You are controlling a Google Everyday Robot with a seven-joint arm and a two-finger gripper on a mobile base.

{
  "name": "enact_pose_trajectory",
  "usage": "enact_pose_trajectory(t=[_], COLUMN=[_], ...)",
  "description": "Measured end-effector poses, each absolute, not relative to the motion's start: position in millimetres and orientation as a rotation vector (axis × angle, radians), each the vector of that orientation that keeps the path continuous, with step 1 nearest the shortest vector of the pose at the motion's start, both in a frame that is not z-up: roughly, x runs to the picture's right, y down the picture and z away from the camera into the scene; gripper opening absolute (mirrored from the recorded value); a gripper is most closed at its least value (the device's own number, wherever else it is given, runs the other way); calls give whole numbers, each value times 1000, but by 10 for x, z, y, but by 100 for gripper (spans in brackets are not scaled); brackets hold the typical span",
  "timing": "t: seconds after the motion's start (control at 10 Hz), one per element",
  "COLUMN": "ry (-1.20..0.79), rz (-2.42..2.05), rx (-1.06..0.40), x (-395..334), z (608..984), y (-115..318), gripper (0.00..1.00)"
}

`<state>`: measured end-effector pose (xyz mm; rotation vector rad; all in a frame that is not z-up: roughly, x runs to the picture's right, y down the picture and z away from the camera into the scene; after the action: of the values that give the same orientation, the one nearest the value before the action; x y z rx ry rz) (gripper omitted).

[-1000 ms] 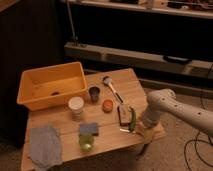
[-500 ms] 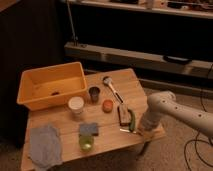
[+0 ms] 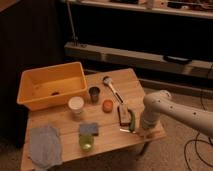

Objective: Place fork in plastic cup

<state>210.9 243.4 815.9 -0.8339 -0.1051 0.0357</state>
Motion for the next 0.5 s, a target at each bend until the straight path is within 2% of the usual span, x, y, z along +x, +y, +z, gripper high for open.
enact_pose_trajectory(t=[0.5], ry=[-84], rz=[60], rx=[-795], x=[2129], z=[8140], y=[2400], gripper=[0])
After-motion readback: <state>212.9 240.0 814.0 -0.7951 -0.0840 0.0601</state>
